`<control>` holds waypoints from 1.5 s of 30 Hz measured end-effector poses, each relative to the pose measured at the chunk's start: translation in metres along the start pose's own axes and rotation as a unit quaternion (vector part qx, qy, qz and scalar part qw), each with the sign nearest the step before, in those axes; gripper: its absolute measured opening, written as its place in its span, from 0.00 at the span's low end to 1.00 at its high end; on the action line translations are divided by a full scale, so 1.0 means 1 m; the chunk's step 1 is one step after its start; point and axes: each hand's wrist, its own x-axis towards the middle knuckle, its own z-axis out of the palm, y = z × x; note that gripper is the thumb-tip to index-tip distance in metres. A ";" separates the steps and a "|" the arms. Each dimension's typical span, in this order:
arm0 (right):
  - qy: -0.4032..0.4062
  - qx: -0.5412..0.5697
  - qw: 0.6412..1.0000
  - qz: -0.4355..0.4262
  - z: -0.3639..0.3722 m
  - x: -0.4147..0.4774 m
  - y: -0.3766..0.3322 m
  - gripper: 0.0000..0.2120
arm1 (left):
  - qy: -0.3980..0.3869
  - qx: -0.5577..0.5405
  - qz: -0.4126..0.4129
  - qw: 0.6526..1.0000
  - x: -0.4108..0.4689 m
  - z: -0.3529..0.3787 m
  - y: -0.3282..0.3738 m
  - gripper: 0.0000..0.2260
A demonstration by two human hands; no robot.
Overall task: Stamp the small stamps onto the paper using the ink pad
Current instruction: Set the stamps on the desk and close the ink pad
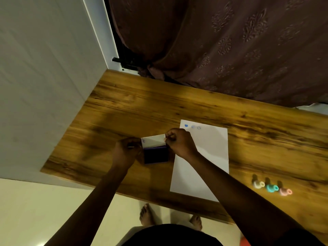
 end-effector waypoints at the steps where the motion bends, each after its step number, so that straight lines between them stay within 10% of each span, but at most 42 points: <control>1: 0.001 -0.001 1.000 -0.003 0.000 -0.004 0.001 0.07 | 0.001 -0.005 0.006 1.000 -0.003 0.001 0.000 0.15; 45: -0.018 -0.040 0.997 0.059 0.018 -0.074 -0.006 0.12 | -0.036 0.152 0.002 0.988 -0.044 0.010 -0.007 0.15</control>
